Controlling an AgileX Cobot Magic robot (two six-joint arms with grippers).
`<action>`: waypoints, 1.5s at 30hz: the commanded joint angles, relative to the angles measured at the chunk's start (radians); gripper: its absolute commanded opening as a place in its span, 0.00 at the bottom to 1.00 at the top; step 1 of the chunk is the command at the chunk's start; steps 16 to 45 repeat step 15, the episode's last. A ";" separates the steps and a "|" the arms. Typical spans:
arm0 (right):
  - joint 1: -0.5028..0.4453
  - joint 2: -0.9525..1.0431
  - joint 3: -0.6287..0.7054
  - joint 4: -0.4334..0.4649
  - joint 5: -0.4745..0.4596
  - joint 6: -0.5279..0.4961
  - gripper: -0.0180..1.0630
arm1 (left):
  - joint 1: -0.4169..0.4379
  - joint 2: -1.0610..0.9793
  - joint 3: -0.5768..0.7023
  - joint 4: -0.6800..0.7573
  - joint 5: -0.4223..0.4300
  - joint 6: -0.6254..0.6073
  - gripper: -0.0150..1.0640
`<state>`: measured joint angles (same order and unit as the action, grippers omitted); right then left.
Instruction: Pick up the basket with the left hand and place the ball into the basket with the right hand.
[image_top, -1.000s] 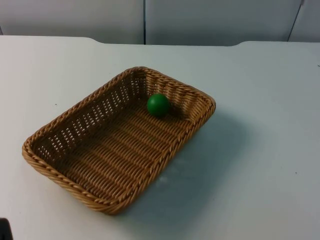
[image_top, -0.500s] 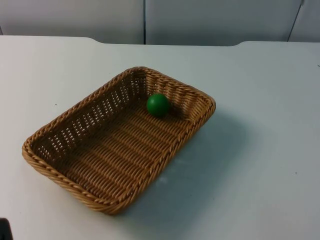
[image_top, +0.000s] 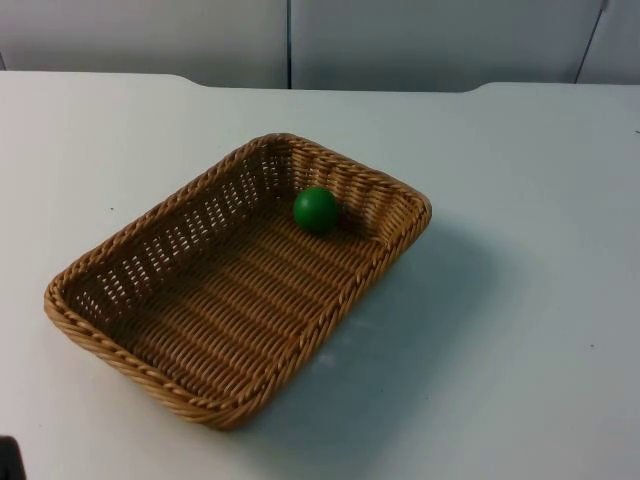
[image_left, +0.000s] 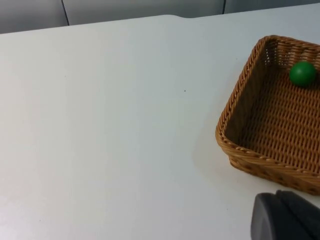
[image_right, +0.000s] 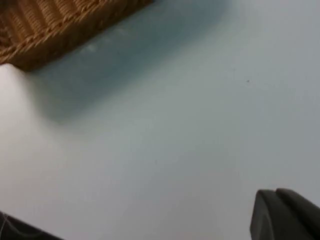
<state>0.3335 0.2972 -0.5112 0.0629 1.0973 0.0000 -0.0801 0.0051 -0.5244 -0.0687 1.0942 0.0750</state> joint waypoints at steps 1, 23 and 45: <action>-0.029 -0.043 0.003 0.004 -0.020 0.000 0.01 | -0.005 -0.005 0.002 -0.001 -0.010 -0.008 0.01; -0.275 -0.297 0.003 -0.072 -0.020 0.091 0.01 | -0.005 -0.005 0.002 -0.001 -0.010 -0.008 0.01; -0.275 -0.297 0.003 -0.072 -0.020 0.091 0.01 | -0.005 -0.005 0.002 -0.001 -0.010 -0.008 0.01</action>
